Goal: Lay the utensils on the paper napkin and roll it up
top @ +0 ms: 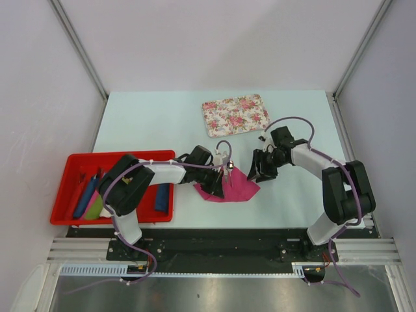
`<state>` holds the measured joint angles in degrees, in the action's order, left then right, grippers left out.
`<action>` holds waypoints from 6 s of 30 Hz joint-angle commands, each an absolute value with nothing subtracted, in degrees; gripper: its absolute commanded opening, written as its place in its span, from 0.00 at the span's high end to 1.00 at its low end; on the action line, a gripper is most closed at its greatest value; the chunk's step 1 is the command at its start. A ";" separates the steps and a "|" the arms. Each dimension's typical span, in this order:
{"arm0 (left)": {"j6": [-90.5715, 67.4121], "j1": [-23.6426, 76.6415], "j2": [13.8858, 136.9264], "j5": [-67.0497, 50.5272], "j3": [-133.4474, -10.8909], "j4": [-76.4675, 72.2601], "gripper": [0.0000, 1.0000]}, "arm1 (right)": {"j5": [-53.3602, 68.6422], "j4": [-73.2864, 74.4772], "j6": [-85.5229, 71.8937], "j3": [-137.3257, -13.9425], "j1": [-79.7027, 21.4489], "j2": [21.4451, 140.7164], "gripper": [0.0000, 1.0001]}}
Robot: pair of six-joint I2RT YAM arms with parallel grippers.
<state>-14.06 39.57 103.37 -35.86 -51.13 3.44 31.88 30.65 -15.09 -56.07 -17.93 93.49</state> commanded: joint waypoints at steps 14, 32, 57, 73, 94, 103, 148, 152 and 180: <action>-14.85 39.29 104.41 -35.51 -51.86 1.06 0.92 | 30.48 33.23 -15.03 -53.88 -12.39 99.83 0.40; -14.06 39.20 104.32 -34.98 -52.03 1.49 0.91 | 58.53 18.90 -24.43 -51.07 -14.94 99.58 0.55; -13.62 39.20 104.06 -35.16 -52.21 1.67 0.91 | 52.75 30.68 -17.05 -54.05 -17.23 107.23 0.49; -13.62 39.20 104.06 -35.24 -52.03 1.32 0.91 | 53.87 21.00 -22.50 -52.73 -13.09 100.46 0.53; -14.15 38.15 103.54 -36.12 -51.77 0.70 0.90 | 53.88 21.10 -24.16 -56.78 -20.74 104.59 0.55; -13.98 37.97 103.45 -36.21 -51.77 0.61 0.90 | 50.72 19.77 -25.93 -58.09 -22.50 107.66 0.67; -16.43 26.02 89.47 -38.85 -44.47 -1.84 0.86 | 52.73 9.23 -35.15 -61.44 -27.16 114.96 0.87; -19.50 25.93 88.51 -39.90 -43.95 -5.35 0.83 | 53.70 6.60 -37.61 -61.17 -27.16 115.66 0.75; -29.18 27.95 99.93 -40.96 -45.97 -8.35 0.56 | 54.23 3.78 -41.66 -59.94 -26.10 116.90 0.60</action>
